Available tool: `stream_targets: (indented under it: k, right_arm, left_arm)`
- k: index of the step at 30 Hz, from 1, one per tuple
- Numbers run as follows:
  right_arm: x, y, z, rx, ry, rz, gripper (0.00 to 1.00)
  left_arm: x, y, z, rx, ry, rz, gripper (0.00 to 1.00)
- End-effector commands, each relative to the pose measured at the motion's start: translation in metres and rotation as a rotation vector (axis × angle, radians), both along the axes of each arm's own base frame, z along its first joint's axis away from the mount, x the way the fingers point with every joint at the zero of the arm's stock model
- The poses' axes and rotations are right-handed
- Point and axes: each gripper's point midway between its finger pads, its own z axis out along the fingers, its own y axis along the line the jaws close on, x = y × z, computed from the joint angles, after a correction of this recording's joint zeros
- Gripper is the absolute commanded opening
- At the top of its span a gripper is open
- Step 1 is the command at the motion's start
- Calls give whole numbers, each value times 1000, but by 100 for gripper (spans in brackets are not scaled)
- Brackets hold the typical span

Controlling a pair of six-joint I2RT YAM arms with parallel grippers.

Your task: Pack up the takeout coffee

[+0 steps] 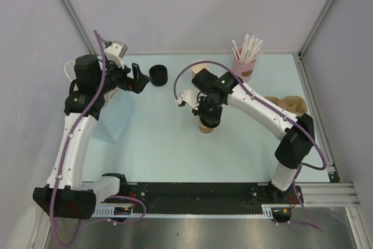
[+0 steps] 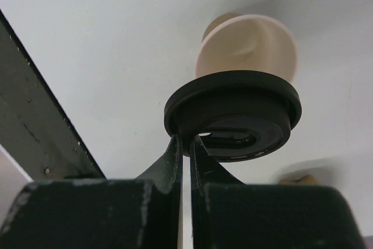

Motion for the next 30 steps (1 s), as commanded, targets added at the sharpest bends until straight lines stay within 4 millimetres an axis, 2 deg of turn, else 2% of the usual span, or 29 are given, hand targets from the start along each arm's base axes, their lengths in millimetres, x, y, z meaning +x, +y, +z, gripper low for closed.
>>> stream_targets:
  k: [1,13,30]
  right_arm:
    - [-16,-10,-3,-122,2,70,0]
    - [10,3,-16,-217,-36,66,1]
    - [14,13,-32,-236,-21,85,3]
  left_arm:
    - [-1,7,15,12,-81,28,100]
    - [-12,9,23,4,-133,44,100]
    - [-9,9,20,-3,-123,48,100]
